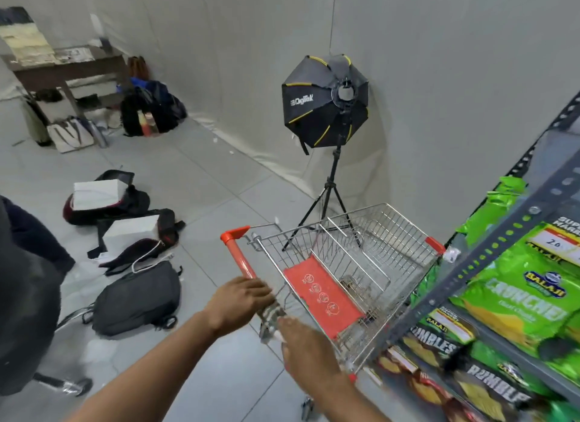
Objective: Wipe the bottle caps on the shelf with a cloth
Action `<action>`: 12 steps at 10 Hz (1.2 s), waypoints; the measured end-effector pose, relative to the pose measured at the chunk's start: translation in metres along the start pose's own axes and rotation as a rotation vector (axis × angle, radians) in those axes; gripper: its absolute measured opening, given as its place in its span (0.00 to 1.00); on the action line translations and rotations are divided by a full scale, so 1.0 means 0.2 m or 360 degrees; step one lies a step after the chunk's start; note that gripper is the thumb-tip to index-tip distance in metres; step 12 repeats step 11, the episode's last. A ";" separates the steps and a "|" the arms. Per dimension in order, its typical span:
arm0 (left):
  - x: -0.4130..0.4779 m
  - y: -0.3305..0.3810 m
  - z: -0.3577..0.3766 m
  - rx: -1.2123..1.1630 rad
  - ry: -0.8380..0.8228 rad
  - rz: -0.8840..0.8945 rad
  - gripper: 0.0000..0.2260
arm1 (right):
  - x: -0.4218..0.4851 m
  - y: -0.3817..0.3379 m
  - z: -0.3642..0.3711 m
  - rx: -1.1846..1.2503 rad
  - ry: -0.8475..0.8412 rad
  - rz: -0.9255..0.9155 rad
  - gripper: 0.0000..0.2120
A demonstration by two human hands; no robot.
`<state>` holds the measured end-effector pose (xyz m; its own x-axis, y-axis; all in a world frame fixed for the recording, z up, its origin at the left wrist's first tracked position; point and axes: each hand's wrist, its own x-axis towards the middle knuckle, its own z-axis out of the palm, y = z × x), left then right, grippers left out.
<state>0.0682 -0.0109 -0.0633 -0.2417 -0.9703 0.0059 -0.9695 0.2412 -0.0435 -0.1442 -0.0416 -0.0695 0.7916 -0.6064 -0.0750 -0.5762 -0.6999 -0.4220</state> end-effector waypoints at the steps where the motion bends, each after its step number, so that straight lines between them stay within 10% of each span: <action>1: -0.12 -0.04 0.12 -0.0049 -0.0070 0.0034 0.22 | -0.01 -0.03 0.11 -0.0159 -0.0088 -0.0148 0.22; 8: -0.08 -0.07 0.28 -0.0391 -0.0219 -0.0165 0.30 | -0.03 -0.01 0.27 -0.0101 -0.0083 0.0334 0.33; 12: -0.02 -0.02 0.22 -0.0325 -0.0161 -0.0293 0.29 | -0.02 0.05 0.07 0.0096 0.0135 0.0268 0.23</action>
